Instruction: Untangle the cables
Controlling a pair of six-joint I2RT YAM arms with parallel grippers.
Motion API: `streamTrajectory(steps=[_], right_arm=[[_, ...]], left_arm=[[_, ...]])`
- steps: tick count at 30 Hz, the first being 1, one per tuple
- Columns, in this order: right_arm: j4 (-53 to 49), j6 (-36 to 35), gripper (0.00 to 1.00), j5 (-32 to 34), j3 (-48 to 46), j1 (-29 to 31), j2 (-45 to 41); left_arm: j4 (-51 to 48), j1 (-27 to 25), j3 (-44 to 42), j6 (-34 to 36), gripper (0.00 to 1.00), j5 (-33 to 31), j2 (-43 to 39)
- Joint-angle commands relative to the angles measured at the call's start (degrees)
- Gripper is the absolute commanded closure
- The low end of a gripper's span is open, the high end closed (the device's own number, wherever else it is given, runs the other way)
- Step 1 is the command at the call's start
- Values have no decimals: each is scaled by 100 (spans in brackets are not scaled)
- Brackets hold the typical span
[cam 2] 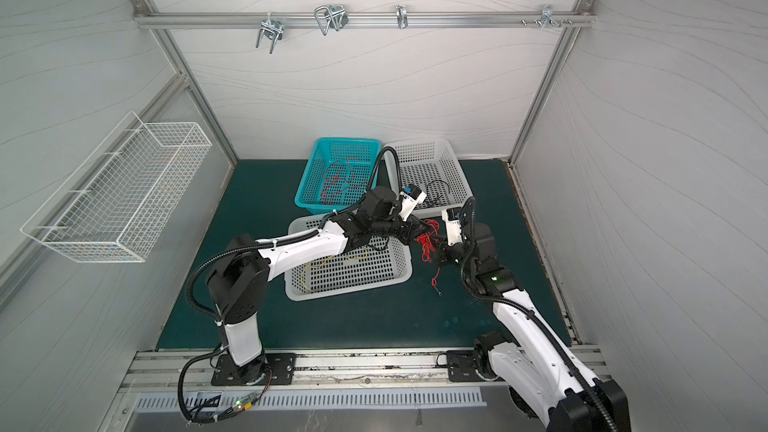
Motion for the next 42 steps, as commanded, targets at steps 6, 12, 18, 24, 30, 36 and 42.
streamTrajectory(steps=[6, 12, 18, 24, 30, 36, 42], right_arm=[[55, 96, 65, 511, 78, -7, 528], [-210, 207, 45, 757, 108, -188, 696], [-680, 429, 28, 1282, 93, -671, 424], [-1127, 734, 30, 1133, 25, -1338, -4], [-1059, 684, 35, -72, -28, -1370, -535], [-558, 648, 42, -904, -171, -1368, -1026], [-382, 708, 49, -825, -182, -1369, -746]], left_arm=[[-17, -82, 865, -136, 100, -178, 416], [-224, -102, 1192, -43, 100, -362, 586], [-398, -118, 1334, 142, 100, -485, 596], [-441, -130, 1346, 372, 100, -646, 491], [-750, -137, 1608, 312, 100, -921, 617], [-880, -200, 1704, 380, 100, -1019, 671], [-917, -224, 1695, 454, 100, -1054, 605]])
